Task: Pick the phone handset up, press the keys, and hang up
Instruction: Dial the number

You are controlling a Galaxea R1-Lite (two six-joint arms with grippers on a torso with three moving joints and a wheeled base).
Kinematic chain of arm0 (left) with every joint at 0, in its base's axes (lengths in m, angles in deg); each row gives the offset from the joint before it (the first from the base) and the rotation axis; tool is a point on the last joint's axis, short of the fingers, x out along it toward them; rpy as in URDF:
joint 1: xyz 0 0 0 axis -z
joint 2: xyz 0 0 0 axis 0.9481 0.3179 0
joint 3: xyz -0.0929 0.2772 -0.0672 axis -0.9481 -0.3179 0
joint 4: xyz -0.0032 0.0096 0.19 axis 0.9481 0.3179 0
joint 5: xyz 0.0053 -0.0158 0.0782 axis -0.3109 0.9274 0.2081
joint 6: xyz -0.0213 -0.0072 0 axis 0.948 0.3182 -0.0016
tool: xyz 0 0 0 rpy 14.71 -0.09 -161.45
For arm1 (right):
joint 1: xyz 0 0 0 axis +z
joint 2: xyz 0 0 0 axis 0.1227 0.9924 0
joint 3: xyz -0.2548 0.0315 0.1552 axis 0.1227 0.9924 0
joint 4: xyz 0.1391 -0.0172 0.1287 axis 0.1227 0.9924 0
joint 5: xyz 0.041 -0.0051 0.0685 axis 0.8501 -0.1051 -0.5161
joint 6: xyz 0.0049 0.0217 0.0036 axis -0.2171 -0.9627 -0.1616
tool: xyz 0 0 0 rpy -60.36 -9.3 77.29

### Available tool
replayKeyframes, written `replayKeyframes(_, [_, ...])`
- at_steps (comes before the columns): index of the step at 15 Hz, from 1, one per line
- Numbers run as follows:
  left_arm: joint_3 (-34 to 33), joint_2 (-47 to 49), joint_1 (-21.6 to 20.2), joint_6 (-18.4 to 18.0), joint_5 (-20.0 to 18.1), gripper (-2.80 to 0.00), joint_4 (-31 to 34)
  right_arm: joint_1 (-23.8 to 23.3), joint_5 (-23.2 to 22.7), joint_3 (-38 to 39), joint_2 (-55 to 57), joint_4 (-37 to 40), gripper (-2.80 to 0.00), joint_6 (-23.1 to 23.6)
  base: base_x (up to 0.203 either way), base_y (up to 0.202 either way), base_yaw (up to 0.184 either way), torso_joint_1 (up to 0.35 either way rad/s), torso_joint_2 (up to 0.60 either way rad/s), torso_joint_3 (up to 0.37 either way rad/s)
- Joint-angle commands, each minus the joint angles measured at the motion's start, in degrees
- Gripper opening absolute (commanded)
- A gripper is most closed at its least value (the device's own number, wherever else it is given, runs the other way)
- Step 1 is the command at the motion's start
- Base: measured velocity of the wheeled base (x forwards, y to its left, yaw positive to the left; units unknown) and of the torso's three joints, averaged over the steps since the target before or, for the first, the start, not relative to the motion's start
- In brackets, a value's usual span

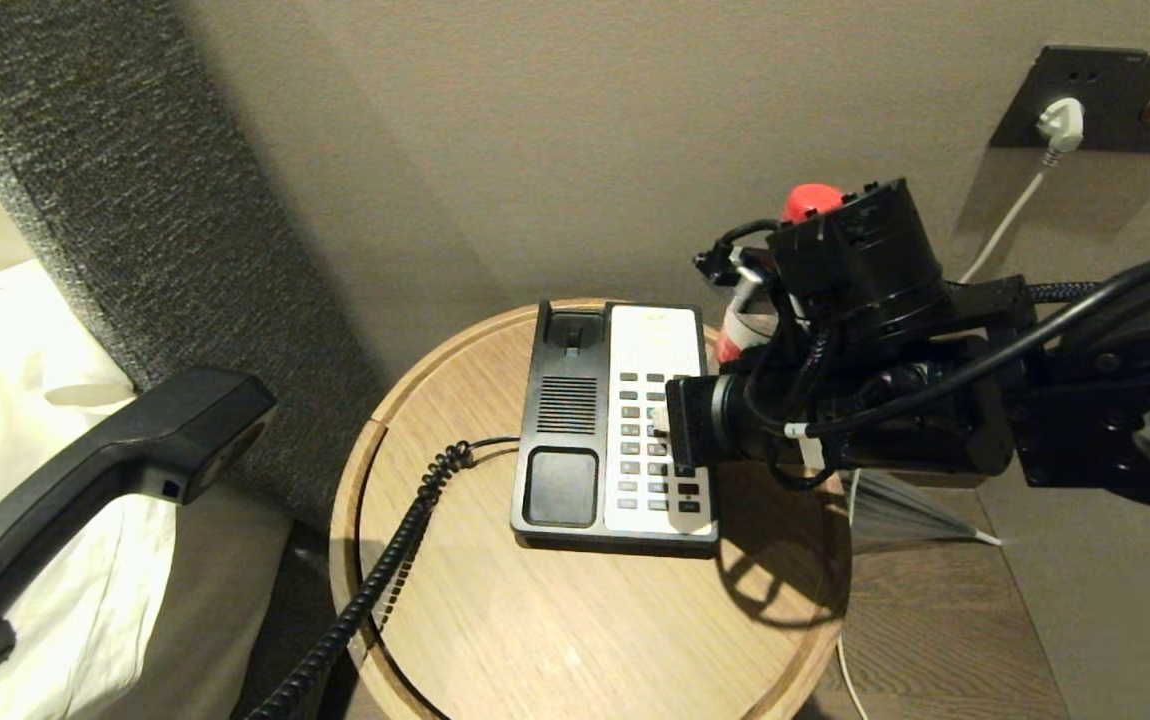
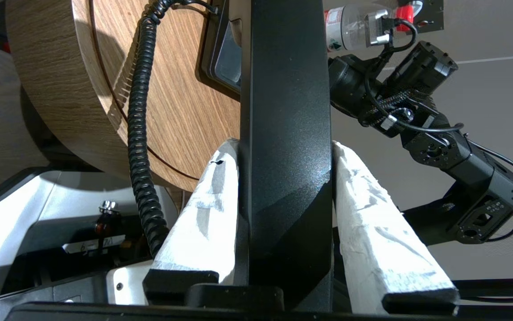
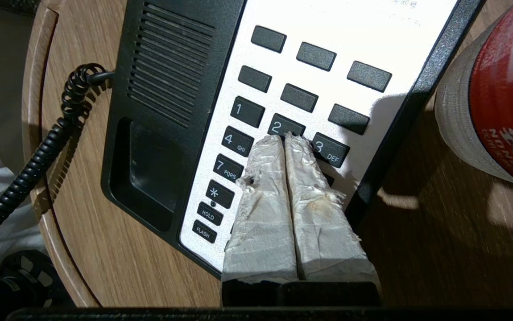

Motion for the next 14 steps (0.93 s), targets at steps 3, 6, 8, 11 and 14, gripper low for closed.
replayKeyframes(3, [-0.1,0.0,0.0,0.3,-0.1,-2.80,0.1,0.0,0.0,0.1,0.0,0.2,-2.80,-0.2,0.000,0.000,0.000,0.000,0.00,0.000])
replayKeyframes(6, [-0.2,-0.2,0.0,0.3,-0.1,-2.80,0.1,0.0,-0.3,0.4,0.1,0.0,-2.80,-0.4,0.000,0.000,0.000,0.000,0.00,0.000])
replayKeyframes(8, [-0.4,-0.3,0.0,0.3,-0.1,-2.80,0.1,0.0,-0.6,-0.2,-0.1,0.1,-2.80,-0.6,0.000,0.000,0.000,0.000,0.00,0.000])
replayKeyframes(11, [-0.5,-0.4,0.0,0.3,-0.1,-2.80,0.1,0.0,-1.0,-0.2,-0.6,0.0,-2.80,-0.9,0.000,0.000,0.000,0.000,0.00,0.000])
replayKeyframes(14, [-0.4,-0.4,0.0,0.3,-0.1,-2.80,0.1,0.0,-1.1,0.0,-0.5,0.0,-2.80,-0.9,0.000,0.000,0.000,0.000,0.00,0.000])
